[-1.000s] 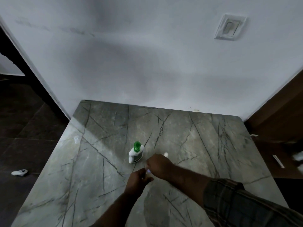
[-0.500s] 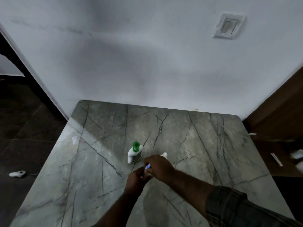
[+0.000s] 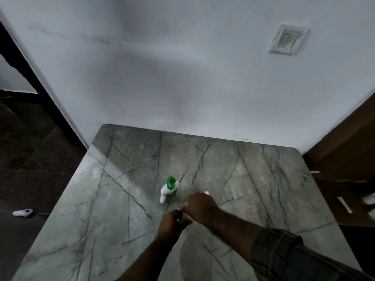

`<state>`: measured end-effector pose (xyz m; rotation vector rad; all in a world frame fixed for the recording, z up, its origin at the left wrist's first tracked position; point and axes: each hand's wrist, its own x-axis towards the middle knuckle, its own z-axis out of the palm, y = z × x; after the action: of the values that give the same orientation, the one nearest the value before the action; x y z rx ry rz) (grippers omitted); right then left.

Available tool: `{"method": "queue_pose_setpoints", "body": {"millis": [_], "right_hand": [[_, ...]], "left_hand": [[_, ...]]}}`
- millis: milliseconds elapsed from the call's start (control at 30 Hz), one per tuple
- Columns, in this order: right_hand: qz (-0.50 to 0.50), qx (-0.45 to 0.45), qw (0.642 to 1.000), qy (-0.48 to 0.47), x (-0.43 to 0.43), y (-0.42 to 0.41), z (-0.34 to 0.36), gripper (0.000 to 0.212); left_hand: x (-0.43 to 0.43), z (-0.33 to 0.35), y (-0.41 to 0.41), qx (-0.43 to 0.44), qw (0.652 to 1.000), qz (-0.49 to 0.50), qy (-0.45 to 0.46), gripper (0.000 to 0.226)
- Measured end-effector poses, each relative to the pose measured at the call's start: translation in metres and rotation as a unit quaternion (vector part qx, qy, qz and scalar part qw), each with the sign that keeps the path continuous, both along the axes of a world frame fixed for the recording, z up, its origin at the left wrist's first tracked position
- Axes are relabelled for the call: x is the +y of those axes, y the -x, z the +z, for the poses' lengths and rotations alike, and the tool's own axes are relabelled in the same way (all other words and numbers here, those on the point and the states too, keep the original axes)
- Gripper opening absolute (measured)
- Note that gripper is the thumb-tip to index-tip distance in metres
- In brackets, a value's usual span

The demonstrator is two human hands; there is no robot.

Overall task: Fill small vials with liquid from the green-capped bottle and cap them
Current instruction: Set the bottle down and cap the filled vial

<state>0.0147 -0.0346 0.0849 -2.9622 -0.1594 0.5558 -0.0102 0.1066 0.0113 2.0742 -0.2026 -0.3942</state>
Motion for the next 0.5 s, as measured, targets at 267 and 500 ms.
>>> {"method": "queue_pose_setpoints", "body": {"millis": [267,500], "right_hand": [[0.061,0.005,0.994,-0.091,-0.006,0.006,0.003,0.028],[0.051,-0.018,0.998,0.018,-0.011,0.008,-0.005,0.055]], "left_hand": [[0.004,-0.003,-0.007,-0.014,1.0,-0.003,-0.007,0.028],[0.001,-0.008,-0.005,-0.014,1.0,-0.022,-0.017,0.025]]}}
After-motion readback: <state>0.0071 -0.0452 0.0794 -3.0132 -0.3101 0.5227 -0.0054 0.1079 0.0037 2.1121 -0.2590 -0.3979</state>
